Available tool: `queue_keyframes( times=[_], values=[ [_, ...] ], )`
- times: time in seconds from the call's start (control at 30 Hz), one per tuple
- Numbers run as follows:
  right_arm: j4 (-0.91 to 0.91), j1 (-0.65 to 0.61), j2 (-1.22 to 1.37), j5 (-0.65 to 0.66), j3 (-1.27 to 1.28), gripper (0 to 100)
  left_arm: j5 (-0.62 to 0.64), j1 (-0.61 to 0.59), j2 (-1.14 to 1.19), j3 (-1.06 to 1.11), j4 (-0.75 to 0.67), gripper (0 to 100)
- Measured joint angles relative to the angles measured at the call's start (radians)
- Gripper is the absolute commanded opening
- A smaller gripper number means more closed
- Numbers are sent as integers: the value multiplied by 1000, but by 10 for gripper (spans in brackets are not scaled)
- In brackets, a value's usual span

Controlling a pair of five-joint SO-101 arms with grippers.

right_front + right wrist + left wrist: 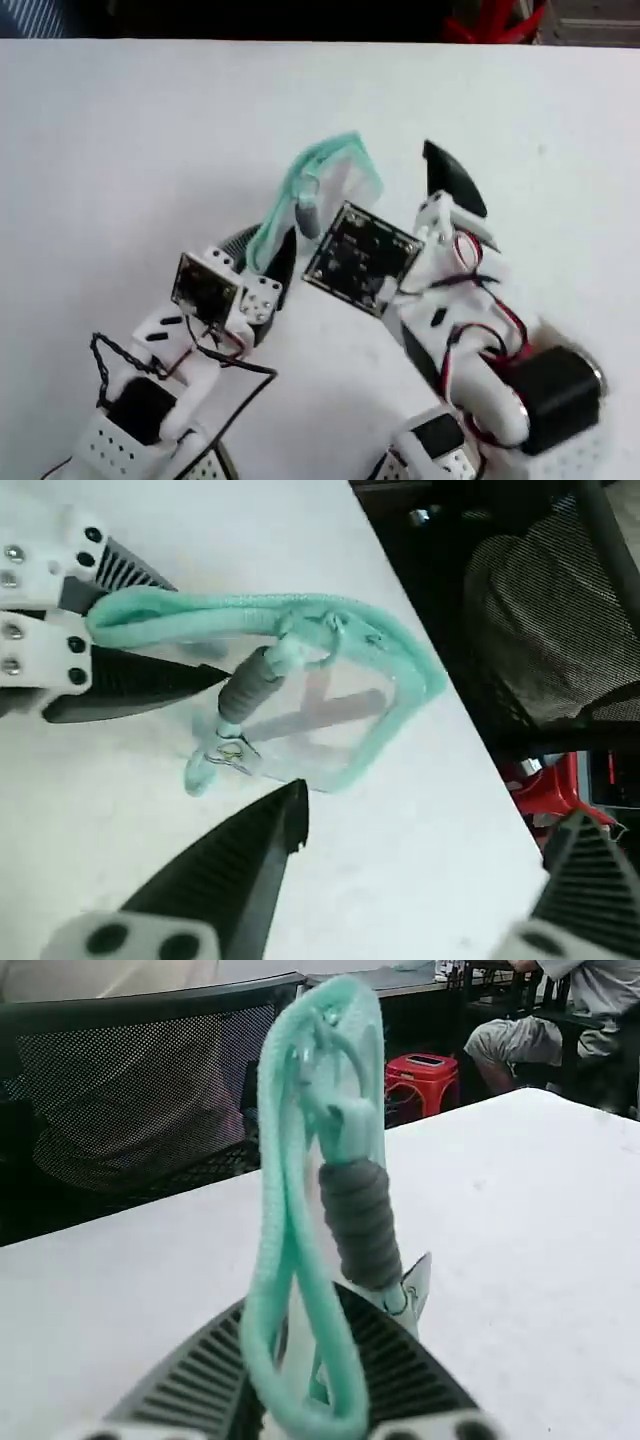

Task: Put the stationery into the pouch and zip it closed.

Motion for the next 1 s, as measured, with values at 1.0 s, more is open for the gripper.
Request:
queue_keyframes(
  times=[1.0],
  values=[
    [75,-52,468,278,-247,19,-55,38,-18,-61,167,46]
  ],
)
